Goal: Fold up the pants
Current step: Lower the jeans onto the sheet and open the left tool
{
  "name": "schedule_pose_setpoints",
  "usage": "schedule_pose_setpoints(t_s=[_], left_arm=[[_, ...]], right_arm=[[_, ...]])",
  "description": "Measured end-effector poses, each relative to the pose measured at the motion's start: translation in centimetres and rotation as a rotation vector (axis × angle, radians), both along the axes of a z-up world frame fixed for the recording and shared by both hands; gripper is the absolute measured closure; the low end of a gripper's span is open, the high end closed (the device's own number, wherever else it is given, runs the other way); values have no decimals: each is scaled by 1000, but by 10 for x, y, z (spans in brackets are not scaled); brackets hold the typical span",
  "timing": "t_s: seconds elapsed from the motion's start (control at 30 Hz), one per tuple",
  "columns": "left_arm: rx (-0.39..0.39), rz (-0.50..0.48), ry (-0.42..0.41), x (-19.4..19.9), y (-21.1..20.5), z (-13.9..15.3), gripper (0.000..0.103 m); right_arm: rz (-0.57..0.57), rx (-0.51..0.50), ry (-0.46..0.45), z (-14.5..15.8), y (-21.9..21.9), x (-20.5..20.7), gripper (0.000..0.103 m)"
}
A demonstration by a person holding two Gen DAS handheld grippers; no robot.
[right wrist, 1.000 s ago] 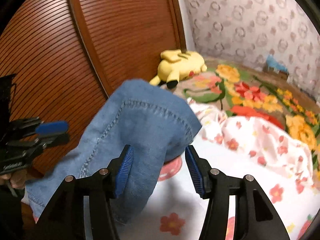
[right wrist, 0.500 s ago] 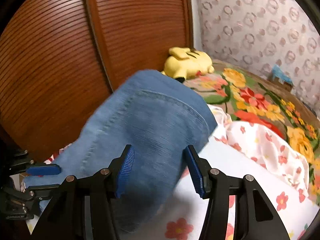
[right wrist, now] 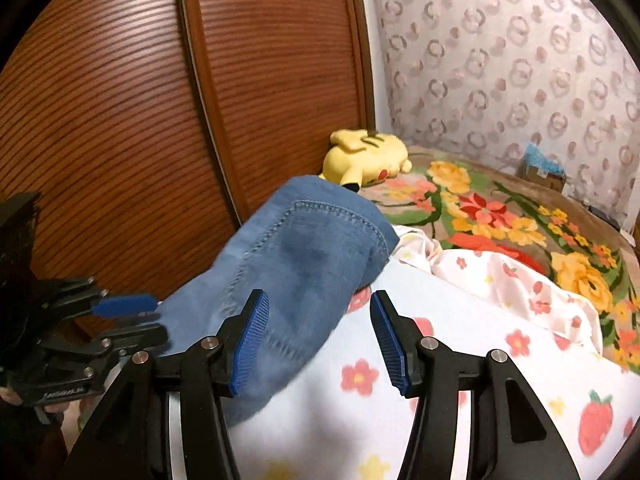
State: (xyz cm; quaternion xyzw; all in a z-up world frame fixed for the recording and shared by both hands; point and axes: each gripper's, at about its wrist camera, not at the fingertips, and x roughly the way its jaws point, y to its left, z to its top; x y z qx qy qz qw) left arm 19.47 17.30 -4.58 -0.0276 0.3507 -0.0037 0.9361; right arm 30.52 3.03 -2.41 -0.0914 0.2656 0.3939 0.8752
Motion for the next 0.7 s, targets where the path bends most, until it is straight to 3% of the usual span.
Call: schedule_pose_setpoints(t_s=[0.1,0.13,0.17,0.2,0.47,0.7], left_arm=[[2,-16,-29,-9,-12,9,53],[5,-20,-38,-12,-16,12,48],[5,-27,-57,-17,-21,16,31],[3,-31,-72,-21,-25,19,23],[15,-56,-163,-52,-62,45,19],[18,-89,-213,-77,-100,59,18]], right_arm=[[-19,13,-25,3,-18,-23,47],[-25,19,-31,2,-25,-31,47],[-33,23,-37,3,-32,-38,47],[-42,28,-46,4,-40,-48,47],[-118,61,-104,7,-95,-111,47],[-206,70,-168,11,-128,-165,37]])
